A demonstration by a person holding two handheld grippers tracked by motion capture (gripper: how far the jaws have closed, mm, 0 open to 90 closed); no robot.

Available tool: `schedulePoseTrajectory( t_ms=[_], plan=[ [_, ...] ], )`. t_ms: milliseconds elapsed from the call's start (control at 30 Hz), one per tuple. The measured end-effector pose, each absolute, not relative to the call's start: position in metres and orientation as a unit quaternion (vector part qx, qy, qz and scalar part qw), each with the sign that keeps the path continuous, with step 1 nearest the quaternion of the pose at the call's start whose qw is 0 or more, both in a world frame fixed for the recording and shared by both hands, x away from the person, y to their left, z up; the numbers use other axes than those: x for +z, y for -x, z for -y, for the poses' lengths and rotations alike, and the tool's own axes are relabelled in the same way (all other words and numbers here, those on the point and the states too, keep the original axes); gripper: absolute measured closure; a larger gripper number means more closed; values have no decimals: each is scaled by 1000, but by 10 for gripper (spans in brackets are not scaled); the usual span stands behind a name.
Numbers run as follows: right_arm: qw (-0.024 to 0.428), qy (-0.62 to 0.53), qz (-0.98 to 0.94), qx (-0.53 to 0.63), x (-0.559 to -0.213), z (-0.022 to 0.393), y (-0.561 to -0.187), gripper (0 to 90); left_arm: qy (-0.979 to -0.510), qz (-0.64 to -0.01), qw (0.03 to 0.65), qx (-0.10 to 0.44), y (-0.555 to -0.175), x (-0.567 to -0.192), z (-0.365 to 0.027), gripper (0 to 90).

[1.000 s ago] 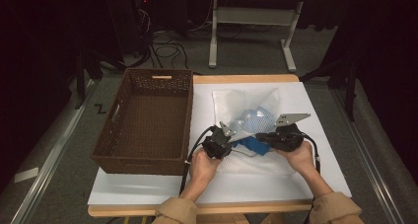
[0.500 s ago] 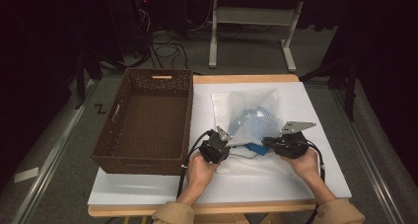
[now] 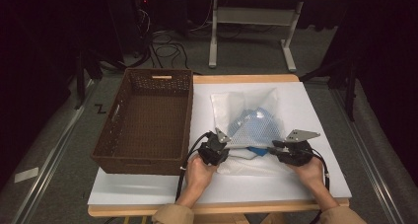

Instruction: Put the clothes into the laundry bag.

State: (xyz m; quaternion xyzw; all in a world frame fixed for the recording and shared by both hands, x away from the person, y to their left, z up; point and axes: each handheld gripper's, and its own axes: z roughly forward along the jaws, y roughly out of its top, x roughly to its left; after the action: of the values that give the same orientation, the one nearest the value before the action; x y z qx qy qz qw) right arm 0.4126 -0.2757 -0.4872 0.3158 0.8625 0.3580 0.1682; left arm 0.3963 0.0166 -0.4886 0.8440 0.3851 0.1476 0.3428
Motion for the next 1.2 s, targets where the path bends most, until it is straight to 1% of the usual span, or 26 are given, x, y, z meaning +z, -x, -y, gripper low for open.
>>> schedulePoseTrajectory(
  t_ms=[133, 300, 367, 400, 467, 533, 633, 833, 967, 1067, 1200],
  plan=[
    [170, -327, -862, 349, -492, 278, -416, 620, -844, -385, 343, 149, -396, -487, -17, 767],
    [157, -341, -866, 331, -501, 278, -422, 630, -842, -386, 345, 148, -396, -488, -17, 746],
    [149, -340, -869, 327, -506, 278, -424, 677, -842, -386, 346, 149, -396, -487, -17, 743],
    [149, -338, -868, 331, -506, 279, -425, 734, -842, -386, 347, 150, -396, -487, -17, 741],
    [145, -343, -867, 332, -506, 281, -426, 811, -841, -386, 348, 150, -396, -486, -17, 740],
    [141, -342, -867, 335, -506, 284, -426, 851, -841, -385, 349, 151, -396, -485, -17, 740],
    [150, -334, -869, 333, -505, 285, -424, 886, -842, -385, 347, 151, -396, -486, -17, 740],
    [147, -341, -859, 354, -494, 298, -417, 890, -843, -382, 346, 153, -396, -485, -17, 739],
    [155, -333, -856, 363, -484, 305, -411, 891, -845, -380, 344, 155, -396, -483, -16, 732],
    [150, -322, -860, 368, -476, 305, -405, 891, -845, -381, 341, 156, -396, -483, -17, 728],
    [158, -305, -867, 361, -475, 304, -397, 891, -843, -384, 343, 156, -397, -482, -19, 732]
  ],
)
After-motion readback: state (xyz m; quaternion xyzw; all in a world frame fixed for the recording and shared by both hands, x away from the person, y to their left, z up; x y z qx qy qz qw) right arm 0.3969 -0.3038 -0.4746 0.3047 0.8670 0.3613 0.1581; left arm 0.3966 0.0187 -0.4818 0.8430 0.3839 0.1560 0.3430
